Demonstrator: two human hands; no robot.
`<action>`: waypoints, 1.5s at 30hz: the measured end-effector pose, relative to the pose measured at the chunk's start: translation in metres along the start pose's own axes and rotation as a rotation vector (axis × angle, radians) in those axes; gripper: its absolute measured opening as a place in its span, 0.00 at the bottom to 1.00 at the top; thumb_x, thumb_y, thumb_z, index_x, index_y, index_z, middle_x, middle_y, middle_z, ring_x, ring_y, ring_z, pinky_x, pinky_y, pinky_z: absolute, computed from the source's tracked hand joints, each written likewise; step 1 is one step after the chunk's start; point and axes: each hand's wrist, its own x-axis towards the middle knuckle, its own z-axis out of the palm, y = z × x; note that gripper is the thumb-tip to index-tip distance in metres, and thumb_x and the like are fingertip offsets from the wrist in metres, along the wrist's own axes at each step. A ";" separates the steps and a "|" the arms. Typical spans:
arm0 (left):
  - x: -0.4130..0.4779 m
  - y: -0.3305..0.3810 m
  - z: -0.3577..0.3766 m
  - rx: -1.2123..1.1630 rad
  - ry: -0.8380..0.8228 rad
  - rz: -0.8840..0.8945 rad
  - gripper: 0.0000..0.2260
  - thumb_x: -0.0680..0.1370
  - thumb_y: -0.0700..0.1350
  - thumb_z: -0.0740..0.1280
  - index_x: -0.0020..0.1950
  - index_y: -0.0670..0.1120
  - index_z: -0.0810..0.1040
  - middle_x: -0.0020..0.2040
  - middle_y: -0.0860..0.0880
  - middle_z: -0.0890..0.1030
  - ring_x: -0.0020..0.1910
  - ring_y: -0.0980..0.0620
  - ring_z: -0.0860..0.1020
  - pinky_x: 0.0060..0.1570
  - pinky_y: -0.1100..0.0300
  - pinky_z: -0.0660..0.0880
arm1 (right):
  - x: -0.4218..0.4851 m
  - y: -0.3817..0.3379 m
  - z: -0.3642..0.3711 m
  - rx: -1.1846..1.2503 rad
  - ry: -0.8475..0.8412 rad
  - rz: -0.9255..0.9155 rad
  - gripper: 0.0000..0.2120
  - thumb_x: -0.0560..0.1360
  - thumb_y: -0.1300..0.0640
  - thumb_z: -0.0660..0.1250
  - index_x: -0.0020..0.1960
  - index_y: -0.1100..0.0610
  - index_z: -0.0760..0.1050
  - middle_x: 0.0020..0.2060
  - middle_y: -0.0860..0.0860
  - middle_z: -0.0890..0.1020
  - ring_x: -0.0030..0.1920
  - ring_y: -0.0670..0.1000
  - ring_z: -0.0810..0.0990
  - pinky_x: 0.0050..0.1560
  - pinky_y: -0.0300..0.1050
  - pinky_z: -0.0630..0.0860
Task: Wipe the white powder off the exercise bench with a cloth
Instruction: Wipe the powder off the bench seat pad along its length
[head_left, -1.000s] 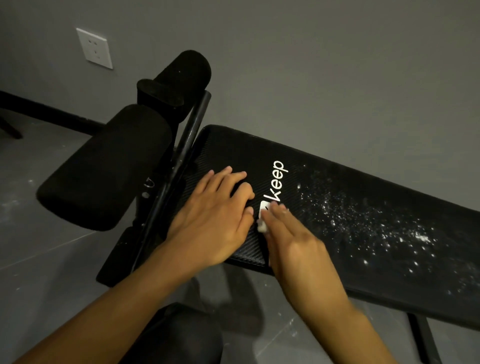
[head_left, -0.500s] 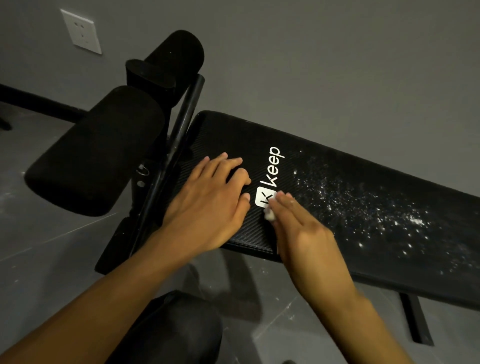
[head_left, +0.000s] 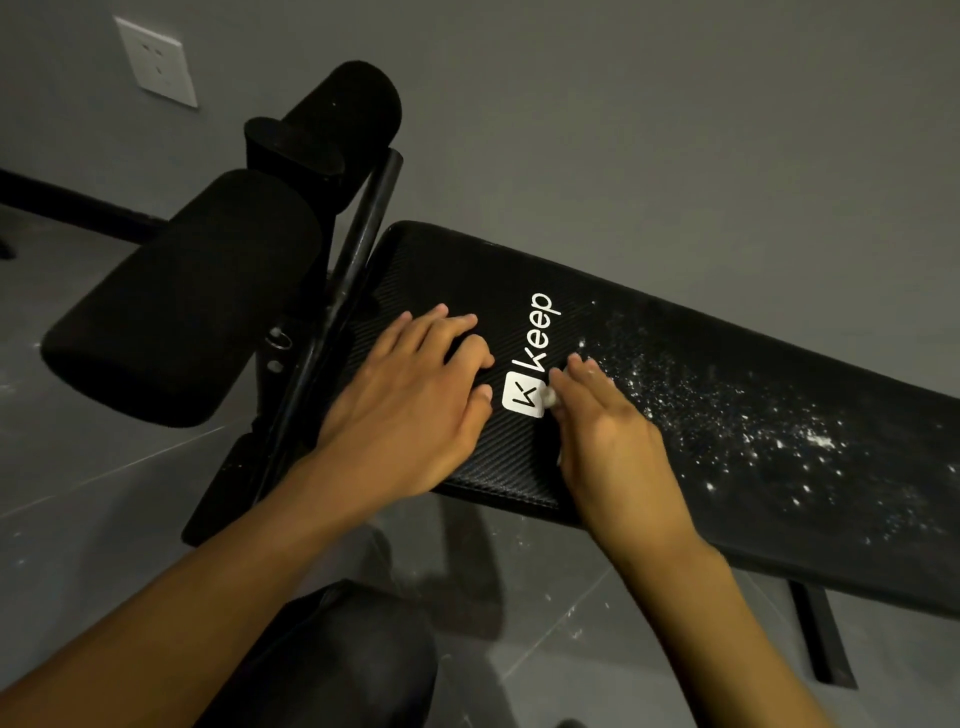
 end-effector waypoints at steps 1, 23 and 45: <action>-0.001 0.000 0.000 0.001 -0.003 0.000 0.20 0.80 0.56 0.51 0.65 0.52 0.74 0.75 0.47 0.69 0.79 0.47 0.61 0.79 0.47 0.55 | -0.003 -0.003 -0.001 0.000 -0.012 -0.007 0.26 0.74 0.70 0.70 0.71 0.61 0.72 0.72 0.62 0.71 0.74 0.61 0.69 0.70 0.54 0.68; 0.000 -0.002 0.003 0.008 0.011 -0.005 0.19 0.80 0.56 0.51 0.64 0.52 0.73 0.75 0.48 0.70 0.78 0.47 0.62 0.78 0.46 0.57 | -0.005 0.006 0.005 0.190 0.031 0.035 0.17 0.83 0.56 0.62 0.69 0.60 0.76 0.71 0.57 0.74 0.74 0.54 0.70 0.71 0.54 0.72; 0.000 -0.004 0.004 0.004 0.005 -0.003 0.18 0.80 0.57 0.52 0.65 0.53 0.72 0.75 0.49 0.69 0.79 0.49 0.61 0.79 0.48 0.55 | -0.015 -0.008 0.010 0.030 0.103 -0.029 0.18 0.82 0.58 0.65 0.70 0.61 0.74 0.71 0.59 0.73 0.74 0.58 0.69 0.72 0.50 0.68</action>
